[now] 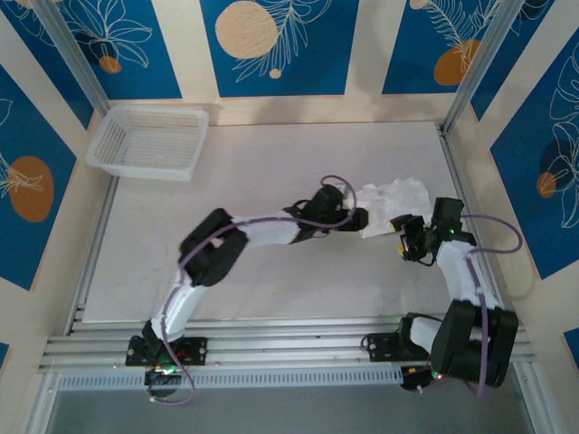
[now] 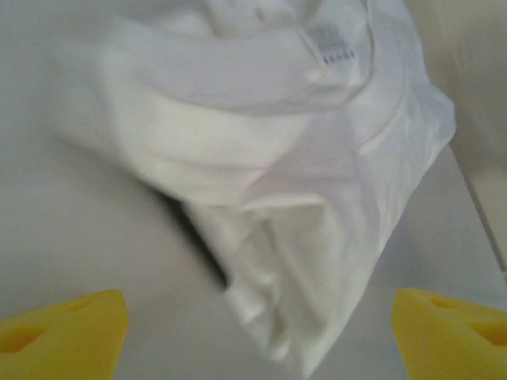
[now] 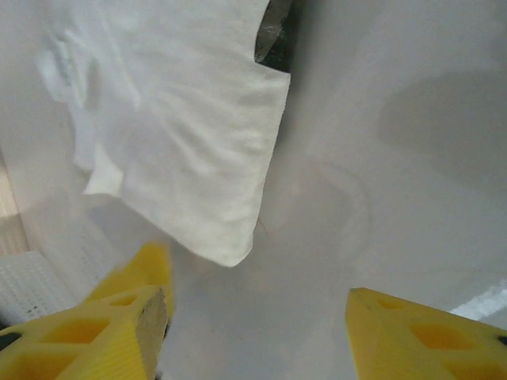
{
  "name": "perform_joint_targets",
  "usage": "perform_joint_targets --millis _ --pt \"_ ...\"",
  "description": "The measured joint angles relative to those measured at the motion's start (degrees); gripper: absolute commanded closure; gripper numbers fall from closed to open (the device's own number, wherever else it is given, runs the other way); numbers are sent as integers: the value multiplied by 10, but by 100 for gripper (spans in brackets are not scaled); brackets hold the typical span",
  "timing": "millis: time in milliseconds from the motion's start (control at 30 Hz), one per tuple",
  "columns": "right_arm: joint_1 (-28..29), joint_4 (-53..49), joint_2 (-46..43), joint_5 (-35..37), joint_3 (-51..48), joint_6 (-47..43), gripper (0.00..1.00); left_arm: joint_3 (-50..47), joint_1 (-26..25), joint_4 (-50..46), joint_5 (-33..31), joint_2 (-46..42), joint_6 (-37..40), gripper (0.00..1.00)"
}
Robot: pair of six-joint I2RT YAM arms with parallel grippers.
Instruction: Fold the inside-out t-shirt
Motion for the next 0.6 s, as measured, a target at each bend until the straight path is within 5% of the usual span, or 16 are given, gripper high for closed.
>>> perform_joint_targets --millis 200,300,400,600 --pt "35 97 147 -24 11 17 43 -195 48 -21 -74 -321 95 17" --pt "52 157 208 -26 28 37 70 -263 44 -21 -116 -453 122 18" --pt "49 215 263 -25 46 64 82 -336 41 -24 -157 -520 128 19" --pt "48 232 351 20 166 71 90 -445 41 -71 -207 -530 122 19"
